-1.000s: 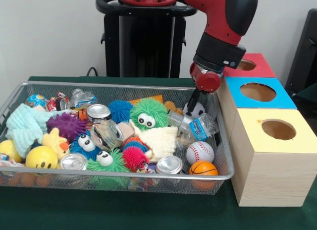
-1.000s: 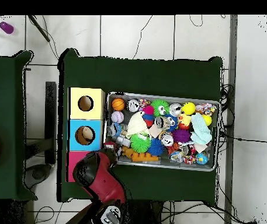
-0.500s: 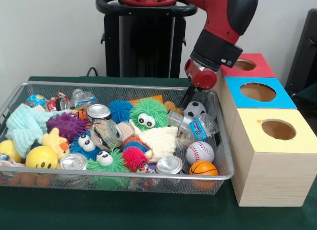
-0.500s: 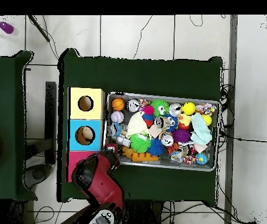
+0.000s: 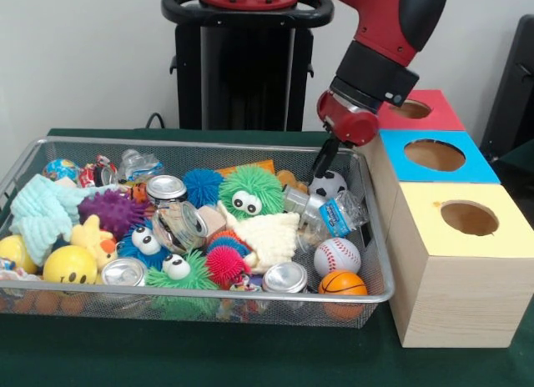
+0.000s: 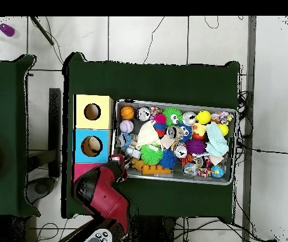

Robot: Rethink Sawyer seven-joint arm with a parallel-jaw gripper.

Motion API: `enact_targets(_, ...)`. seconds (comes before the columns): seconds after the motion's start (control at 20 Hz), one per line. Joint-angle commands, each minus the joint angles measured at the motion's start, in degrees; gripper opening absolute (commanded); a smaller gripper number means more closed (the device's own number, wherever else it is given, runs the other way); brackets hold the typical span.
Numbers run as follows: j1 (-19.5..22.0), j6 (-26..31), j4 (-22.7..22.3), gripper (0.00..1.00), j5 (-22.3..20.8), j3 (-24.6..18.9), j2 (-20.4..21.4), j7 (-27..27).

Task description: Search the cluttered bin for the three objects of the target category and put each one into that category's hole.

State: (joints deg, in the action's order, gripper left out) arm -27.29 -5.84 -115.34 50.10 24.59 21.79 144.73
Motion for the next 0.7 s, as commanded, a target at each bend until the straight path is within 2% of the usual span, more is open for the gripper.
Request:
enact_targets(0.05,1.9,5.2,9.9,0.00,-10.0,-2.4,-1.3,-5.6)
enact_targets(0.1,2.0,5.4,10.0,0.00,-10.9,-2.5,-1.2,-4.9)
enact_targets(0.25,12.6,0.5,4.7,0.00,-20.9,-7.5,2.9,-6.0)
enact_targets(0.35,13.2,2.0,7.6,0.00,-22.1,-6.8,0.8,-6.2)
enact_targets(0.5,11.4,2.4,7.6,0.00,-24.6,-5.2,0.5,-3.8)
enact_targets(0.55,11.0,2.7,8.0,1.00,-25.3,-4.7,0.2,-3.2)
enact_targets(0.7,11.9,4.6,9.3,1.00,-27.0,-4.6,0.0,-2.7)
